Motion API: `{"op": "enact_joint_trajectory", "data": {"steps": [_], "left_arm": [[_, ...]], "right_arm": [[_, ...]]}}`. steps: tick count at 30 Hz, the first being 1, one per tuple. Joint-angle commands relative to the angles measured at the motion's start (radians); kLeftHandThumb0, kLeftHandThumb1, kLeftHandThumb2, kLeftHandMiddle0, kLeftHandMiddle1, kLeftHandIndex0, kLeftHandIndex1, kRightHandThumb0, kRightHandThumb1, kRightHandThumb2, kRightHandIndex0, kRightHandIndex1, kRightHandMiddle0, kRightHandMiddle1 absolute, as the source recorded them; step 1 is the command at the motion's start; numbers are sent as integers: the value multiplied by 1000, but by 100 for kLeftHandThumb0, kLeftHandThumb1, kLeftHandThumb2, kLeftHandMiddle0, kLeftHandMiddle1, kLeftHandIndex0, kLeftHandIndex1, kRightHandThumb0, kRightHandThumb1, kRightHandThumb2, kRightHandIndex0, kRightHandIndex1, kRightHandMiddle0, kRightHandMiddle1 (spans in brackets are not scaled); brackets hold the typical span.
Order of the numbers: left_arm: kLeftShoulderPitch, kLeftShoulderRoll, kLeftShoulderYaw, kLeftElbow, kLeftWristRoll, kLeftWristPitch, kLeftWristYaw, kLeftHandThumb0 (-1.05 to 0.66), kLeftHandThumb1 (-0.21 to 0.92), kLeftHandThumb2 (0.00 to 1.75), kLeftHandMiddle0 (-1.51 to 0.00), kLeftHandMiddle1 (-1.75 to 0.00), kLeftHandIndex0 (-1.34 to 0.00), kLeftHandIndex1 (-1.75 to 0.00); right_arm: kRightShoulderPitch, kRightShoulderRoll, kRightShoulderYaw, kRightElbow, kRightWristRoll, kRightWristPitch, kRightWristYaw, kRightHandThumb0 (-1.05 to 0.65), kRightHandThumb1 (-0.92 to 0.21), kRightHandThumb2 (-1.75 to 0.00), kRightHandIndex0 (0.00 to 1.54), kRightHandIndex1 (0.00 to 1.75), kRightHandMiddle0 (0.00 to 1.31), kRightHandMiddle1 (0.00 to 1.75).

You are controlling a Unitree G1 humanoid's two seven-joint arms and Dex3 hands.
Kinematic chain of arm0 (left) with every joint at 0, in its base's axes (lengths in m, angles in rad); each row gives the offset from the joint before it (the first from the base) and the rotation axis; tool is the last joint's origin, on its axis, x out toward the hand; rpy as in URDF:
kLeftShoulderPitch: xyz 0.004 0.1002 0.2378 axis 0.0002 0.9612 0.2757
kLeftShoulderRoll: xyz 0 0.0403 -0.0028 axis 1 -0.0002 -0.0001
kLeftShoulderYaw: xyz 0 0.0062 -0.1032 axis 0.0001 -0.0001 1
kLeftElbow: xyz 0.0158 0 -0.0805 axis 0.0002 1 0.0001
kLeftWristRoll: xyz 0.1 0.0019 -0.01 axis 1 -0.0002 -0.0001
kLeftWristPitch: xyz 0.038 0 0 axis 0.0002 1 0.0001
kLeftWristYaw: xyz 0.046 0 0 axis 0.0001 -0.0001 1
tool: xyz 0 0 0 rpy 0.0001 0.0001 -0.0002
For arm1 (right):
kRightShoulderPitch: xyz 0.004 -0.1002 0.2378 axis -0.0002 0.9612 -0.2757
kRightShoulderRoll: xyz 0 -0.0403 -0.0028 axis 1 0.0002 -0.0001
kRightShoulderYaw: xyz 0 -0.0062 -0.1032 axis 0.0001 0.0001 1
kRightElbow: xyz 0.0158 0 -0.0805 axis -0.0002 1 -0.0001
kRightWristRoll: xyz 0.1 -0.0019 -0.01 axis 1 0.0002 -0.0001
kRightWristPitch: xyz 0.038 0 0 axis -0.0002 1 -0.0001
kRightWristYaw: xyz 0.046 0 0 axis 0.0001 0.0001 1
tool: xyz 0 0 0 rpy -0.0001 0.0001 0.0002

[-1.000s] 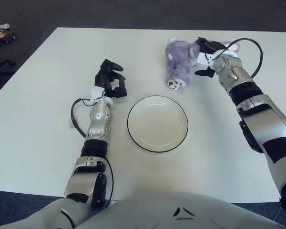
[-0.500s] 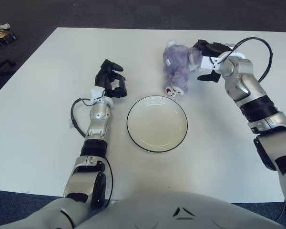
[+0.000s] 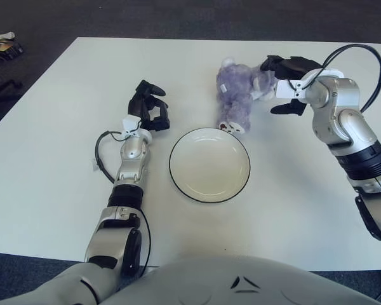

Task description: Put the doll into the plate.

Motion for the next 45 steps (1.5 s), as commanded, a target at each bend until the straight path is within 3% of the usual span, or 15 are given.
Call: {"op": "enact_joint_trajectory", "data": {"steps": [1, 6, 10, 13, 16, 25, 33, 39, 45], "left_arm": [[60, -13, 1, 41, -9, -5, -5, -1, 27, 138, -53, -175, -52, -175], [60, -16, 4, 39, -4, 2, 4, -1, 27, 138, -54, -175, -52, -175], [60, -16, 4, 37, 2, 4, 9, -1, 27, 139, -54, -175, -52, -175], [60, -17, 3, 35, 4, 5, 11, -1, 26, 139, -54, -175, -52, -175], [60, -17, 3, 33, 5, 10, 13, -1, 26, 139, -54, -175, -52, -175], [60, -13, -2, 37, 10, 4, 12, -1, 27, 138, -53, -175, -52, -175], [65, -18, -3, 34, -6, 2, -5, -1, 27, 138, -53, -175, -52, -175], [68, -28, -2, 24, -5, 8, 9, -1, 27, 139, -54, -175, -52, -175], [70, -32, -2, 16, -1, 13, 14, -1, 26, 139, -54, -175, -53, -175]], "right_arm": [[34, -28, -28, -24, -17, -27, -13, -42, -11, -122, 0, 106, 0, 77], [55, -38, -45, -31, -36, -66, -57, -61, -21, -110, 3, 123, 0, 83], [63, -13, -79, -51, -27, -37, -60, -55, -18, -113, 6, 131, 0, 87], [57, 11, -97, -64, -28, 4, -50, -41, -11, -121, 6, 130, 0, 90], [46, 17, -98, -49, -42, 4, -66, -36, -8, -125, 8, 129, 0, 93], [37, 23, -95, -18, -73, -36, -122, -54, -14, -118, 13, 124, 0, 96], [32, 68, -113, -19, -83, 1, -158, -44, -8, -122, 3, 116, 0, 87], [-41, 113, -103, 149, -52, -63, -267, -43, -9, -122, 1, 111, 0, 87], [-33, 124, -123, 165, -26, -92, -314, -46, -11, -120, 7, 120, 0, 89]]}}
